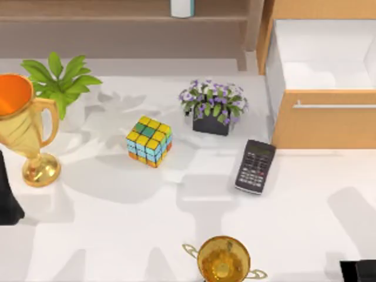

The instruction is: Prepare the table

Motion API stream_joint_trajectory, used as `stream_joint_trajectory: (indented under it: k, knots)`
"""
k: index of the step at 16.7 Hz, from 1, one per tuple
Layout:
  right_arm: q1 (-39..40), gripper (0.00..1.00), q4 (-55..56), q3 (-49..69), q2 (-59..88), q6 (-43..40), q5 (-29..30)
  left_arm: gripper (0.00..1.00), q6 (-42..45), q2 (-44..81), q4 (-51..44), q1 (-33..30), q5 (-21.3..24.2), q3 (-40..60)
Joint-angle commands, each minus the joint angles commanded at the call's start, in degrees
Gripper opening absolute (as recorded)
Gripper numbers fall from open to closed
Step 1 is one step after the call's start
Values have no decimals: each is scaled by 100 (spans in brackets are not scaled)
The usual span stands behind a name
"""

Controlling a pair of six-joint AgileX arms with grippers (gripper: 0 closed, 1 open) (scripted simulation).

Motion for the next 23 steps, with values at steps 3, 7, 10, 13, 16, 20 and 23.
stream_joint_trajectory:
  k: [3,7,10,13,16,20,23]
  knots:
    - [-1,100,0,3,-2,0,0,100,0,0,0,0,0,0]
    - [114,100,332,3,46,-312,94,100,0,0,0,0,0,0]
    - [315,100,1186,-45,202,-1054,309,100,0,0,0,0,0,0]
    - [487,100,2509,-146,454,-2093,605,100,0,0,0,0,0,0]
    - [578,100,4207,-322,836,-3319,937,100,0,0,0,0,0,0]
    - [556,100,6868,-659,1616,-5096,1386,100,0,0,0,0,0,0]
    - [455,100,8943,-944,2411,-6450,1687,100,0,0,0,0,0,0]
